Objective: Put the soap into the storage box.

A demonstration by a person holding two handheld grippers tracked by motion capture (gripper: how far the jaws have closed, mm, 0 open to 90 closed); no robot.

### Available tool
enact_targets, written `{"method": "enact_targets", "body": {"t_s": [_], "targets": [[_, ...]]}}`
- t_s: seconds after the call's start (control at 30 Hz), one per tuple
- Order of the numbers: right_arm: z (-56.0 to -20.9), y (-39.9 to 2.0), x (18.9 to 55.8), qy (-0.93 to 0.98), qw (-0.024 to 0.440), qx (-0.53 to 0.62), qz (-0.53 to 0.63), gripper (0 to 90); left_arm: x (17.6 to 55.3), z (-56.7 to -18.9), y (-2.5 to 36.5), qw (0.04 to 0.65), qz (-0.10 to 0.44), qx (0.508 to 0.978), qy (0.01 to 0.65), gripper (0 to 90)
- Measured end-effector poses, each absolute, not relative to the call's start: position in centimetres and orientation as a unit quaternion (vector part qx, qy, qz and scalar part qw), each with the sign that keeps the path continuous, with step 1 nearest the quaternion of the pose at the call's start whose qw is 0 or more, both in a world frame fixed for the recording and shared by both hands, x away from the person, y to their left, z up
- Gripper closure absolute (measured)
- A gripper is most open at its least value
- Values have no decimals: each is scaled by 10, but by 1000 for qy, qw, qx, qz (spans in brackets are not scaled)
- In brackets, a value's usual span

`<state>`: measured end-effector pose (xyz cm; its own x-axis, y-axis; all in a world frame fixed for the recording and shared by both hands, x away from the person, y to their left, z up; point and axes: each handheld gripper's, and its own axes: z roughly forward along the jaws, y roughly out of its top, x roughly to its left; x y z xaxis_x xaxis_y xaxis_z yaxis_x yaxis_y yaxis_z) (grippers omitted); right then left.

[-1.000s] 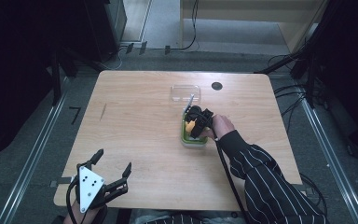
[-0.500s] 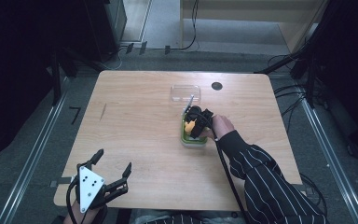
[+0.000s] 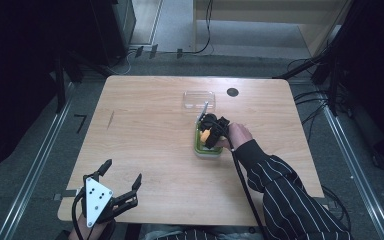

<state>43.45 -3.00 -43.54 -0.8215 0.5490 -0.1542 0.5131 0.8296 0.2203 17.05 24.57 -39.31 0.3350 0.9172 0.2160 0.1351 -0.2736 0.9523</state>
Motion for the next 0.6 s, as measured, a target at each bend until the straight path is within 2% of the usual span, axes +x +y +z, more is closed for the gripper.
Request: {"method": "enact_targets", "body": {"t_s": [0.27,0.6], "targets": [[-431,-31,433,949,109,283,86,311,171,-393,246,461,425,672,393,130],[-419,-37,427,942,109,300,103,181,169,-393,248,462,424,672,394,130]]}}
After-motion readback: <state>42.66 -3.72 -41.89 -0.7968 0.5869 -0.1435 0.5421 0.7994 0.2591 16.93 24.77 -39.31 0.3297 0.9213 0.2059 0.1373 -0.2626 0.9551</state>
